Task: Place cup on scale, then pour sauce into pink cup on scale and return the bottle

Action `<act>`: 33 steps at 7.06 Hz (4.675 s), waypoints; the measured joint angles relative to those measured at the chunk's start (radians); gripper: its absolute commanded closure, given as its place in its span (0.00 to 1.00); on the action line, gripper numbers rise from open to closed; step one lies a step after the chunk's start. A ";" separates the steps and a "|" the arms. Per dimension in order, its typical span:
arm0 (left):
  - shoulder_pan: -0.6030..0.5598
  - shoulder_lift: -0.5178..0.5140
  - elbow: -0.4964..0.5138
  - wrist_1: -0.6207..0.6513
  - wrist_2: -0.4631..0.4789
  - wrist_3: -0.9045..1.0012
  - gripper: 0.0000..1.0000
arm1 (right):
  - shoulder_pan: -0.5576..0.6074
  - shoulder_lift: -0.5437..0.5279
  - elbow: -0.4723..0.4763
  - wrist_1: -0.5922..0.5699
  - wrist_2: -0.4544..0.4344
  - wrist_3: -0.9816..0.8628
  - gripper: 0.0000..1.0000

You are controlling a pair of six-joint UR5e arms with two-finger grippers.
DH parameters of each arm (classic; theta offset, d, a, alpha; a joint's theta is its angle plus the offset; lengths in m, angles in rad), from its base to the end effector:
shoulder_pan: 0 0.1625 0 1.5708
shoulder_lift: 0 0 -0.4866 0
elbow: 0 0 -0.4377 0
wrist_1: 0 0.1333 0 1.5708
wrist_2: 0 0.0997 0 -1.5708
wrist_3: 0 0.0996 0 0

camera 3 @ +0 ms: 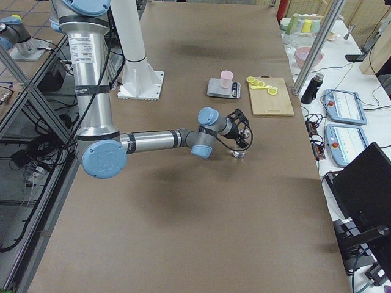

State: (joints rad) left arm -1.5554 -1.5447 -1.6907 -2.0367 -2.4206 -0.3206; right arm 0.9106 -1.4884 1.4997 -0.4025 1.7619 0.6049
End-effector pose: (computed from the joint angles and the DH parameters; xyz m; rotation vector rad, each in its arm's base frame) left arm -0.0501 -0.5433 0.6107 0.3786 0.9009 -0.0428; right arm -0.2814 -0.5489 0.5876 0.8493 -0.8315 -0.1613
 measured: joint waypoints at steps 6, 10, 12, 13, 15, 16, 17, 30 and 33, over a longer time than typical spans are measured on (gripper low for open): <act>0.000 0.000 -0.001 0.000 0.000 -0.001 0.03 | 0.007 -0.056 -0.005 0.052 0.002 0.004 0.00; 0.000 0.000 -0.004 0.000 0.000 -0.002 0.03 | 0.012 -0.171 0.057 0.109 0.017 0.024 0.00; 0.000 0.000 -0.003 0.000 0.000 -0.001 0.03 | 0.083 -0.229 0.086 0.103 0.132 0.027 0.00; 0.000 -0.001 -0.001 0.000 0.000 0.000 0.03 | 0.173 -0.235 0.081 0.081 0.243 0.022 0.00; -0.014 -0.006 0.009 0.003 0.001 0.011 0.03 | 0.341 -0.214 0.072 -0.036 0.408 -0.023 0.00; -0.028 -0.011 0.022 0.007 -0.001 0.024 0.03 | 0.393 -0.193 0.069 -0.130 0.446 -0.077 0.00; -0.045 -0.015 0.038 0.013 -0.003 0.052 0.03 | 0.435 -0.153 0.068 -0.252 0.477 -0.130 0.00; -0.144 -0.090 0.009 0.424 -0.004 0.461 0.03 | 0.705 0.059 0.069 -1.149 0.633 -0.522 0.00; -0.145 -0.089 0.005 0.424 -0.005 0.463 0.03 | 0.702 0.052 0.066 -1.152 0.617 -0.522 0.00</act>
State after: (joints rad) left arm -1.7001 -1.6333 -1.6854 -1.6122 -2.4252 0.1426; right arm 1.6126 -1.4366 1.5654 -1.5549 2.3790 0.0825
